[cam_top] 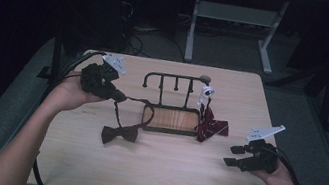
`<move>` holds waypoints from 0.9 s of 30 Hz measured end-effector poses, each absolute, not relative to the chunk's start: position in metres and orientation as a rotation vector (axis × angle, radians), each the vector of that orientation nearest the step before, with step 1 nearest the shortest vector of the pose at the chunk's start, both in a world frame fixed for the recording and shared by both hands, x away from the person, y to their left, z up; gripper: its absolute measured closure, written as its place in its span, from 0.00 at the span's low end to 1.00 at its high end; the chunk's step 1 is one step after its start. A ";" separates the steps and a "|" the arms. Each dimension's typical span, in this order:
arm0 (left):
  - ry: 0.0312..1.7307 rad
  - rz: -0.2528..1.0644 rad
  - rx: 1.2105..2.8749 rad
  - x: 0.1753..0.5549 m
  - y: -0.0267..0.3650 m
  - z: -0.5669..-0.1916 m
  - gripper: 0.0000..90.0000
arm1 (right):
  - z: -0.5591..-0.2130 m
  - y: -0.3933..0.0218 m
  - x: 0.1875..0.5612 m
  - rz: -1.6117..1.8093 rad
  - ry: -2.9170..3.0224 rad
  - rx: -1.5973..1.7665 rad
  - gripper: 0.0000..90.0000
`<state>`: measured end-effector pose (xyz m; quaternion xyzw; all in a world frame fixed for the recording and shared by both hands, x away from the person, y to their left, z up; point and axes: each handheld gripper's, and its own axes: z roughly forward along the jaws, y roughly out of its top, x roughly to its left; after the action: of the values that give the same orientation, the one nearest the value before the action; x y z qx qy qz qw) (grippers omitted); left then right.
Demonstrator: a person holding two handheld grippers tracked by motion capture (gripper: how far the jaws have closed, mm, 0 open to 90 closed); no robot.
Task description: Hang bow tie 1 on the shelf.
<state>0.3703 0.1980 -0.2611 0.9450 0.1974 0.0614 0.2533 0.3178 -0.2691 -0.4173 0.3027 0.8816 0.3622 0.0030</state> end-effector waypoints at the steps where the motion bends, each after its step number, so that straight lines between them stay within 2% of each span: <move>1: 0.533 0.168 2.571 0.371 0.197 -0.260 1.00 | -0.417 -0.270 0.318 1.135 2.762 0.952 0.46; 27: 0.618 0.194 2.559 0.397 0.203 -0.242 1.00 | -0.412 -0.266 0.317 1.126 2.755 0.919 0.46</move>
<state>0.3974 0.2025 -0.2420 0.9391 0.2268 0.0711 0.2484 0.3173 -0.2662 -0.4121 0.2951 0.8844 0.3614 0.0136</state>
